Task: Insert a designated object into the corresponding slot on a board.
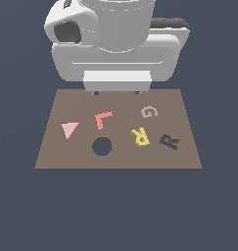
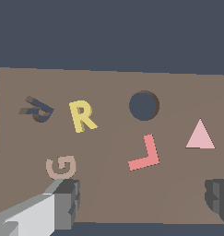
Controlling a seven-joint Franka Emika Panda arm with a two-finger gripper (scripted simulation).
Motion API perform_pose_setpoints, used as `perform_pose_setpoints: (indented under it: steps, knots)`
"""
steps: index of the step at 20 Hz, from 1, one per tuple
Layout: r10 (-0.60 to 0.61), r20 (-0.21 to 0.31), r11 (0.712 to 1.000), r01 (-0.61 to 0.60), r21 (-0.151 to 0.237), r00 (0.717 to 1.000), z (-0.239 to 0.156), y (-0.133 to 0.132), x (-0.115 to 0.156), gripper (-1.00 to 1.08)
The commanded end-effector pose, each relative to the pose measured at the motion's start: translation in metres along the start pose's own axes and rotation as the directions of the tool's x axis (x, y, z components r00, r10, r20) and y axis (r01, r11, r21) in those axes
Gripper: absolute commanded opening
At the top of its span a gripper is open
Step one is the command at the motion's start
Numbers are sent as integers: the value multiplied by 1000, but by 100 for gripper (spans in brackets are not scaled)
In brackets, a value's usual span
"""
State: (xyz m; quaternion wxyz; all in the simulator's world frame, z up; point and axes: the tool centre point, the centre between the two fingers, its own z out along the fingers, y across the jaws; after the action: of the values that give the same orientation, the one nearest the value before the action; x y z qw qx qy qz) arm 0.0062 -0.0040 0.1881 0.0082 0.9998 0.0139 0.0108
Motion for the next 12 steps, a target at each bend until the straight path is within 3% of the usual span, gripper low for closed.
perform_pose_setpoints:
  steps: [1, 12]
  knots:
    - [0, 0, 1000, 0, 0, 1000, 0, 0, 0, 100]
    - [-51, 4, 999, 51, 5, 999, 29, -13, 12, 100]
